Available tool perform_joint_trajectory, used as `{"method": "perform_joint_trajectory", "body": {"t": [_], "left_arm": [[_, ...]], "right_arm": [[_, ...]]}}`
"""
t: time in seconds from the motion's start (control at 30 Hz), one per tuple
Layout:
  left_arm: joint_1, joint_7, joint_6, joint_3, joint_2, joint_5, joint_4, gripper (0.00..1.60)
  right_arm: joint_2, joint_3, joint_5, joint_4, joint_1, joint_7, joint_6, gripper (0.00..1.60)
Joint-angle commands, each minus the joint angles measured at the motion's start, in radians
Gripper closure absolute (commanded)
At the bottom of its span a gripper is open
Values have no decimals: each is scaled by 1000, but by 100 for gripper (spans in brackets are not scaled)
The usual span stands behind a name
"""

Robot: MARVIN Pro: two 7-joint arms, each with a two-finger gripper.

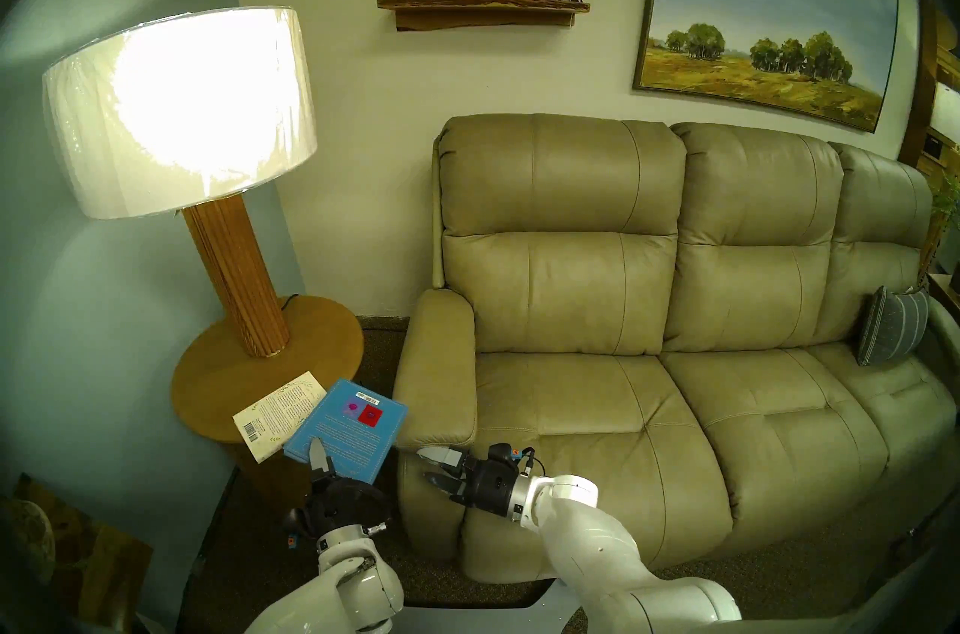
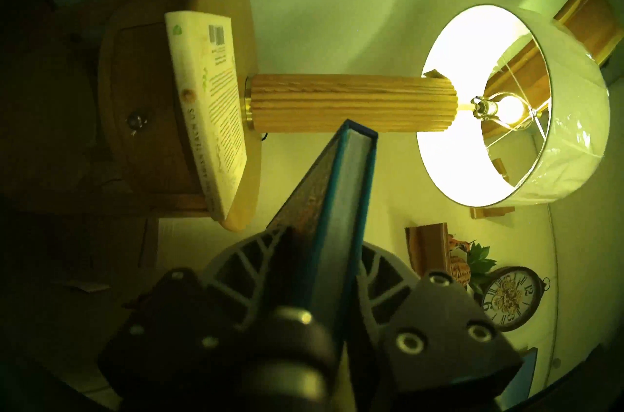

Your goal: Move books from sofa to side table

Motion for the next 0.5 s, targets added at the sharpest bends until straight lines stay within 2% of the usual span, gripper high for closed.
{"method": "perform_joint_trajectory", "body": {"t": [0.0, 0.17, 0.3, 0.47], "left_arm": [[44, -47, -16, -79, 60, -15, -117, 160], [70, 8, -26, -149, 91, -68, -183, 160], [89, 57, -36, -178, 115, -102, -227, 160], [93, 192, -75, -185, 158, -150, -296, 160]], "right_arm": [[24, 16, 34, -48, -21, 95, 9, 0], [30, 26, 45, -56, -34, 77, 19, 0], [32, 26, 51, -71, -45, 77, 26, 0], [37, 23, 60, -86, -55, 72, 35, 0]]}}
